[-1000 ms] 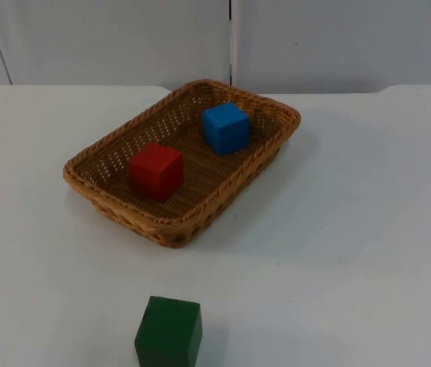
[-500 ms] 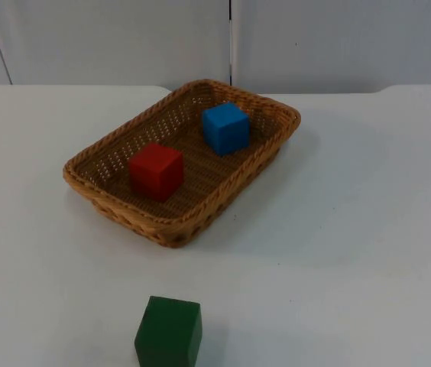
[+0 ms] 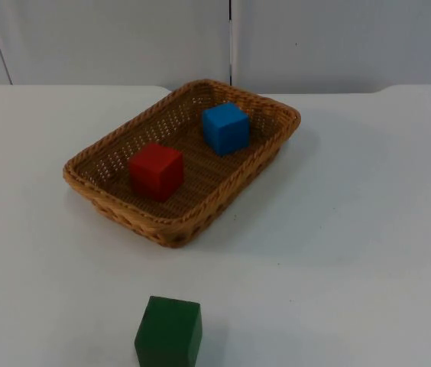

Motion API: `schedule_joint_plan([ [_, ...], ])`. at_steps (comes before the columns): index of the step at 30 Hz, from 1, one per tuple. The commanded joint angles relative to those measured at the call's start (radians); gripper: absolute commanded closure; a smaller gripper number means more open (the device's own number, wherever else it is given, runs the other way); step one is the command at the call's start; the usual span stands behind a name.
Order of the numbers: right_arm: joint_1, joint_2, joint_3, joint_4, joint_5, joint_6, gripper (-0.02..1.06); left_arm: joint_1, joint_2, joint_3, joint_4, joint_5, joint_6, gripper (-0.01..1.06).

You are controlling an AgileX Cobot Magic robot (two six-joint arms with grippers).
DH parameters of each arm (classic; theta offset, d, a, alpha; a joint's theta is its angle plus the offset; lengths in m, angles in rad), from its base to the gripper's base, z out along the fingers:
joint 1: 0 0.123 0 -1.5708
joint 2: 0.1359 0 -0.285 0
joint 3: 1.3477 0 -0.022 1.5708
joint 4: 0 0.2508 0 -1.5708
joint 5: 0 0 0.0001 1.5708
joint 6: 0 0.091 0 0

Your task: Pick up one cube with each hand and place exactly two cubes into the same basket, leaving the remaining cube outside.

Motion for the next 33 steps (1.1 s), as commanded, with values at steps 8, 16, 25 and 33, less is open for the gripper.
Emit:
schedule_joint_plan([
  [8, -0.003, -0.004, 0.001, 0.003, -0.005, 0.001, -0.01, 0.004, -0.004, 0.006, 0.000, 0.000, -0.009, 0.00],
  [16, -0.003, -0.004, 0.001, 0.003, -0.005, 0.001, -0.01, 0.004, -0.004, 0.006, 0.000, 0.000, -0.009, 0.00],
  [25, -0.142, -0.004, 0.001, 0.003, -0.005, 0.001, -0.01, 0.004, -0.004, 0.006, 0.000, 0.000, -0.009, 0.00],
  [33, -0.267, -0.004, 0.001, 0.003, -0.005, 0.001, -0.01, 0.004, -0.004, 0.006, 0.000, 0.000, -0.009, 0.00],
])
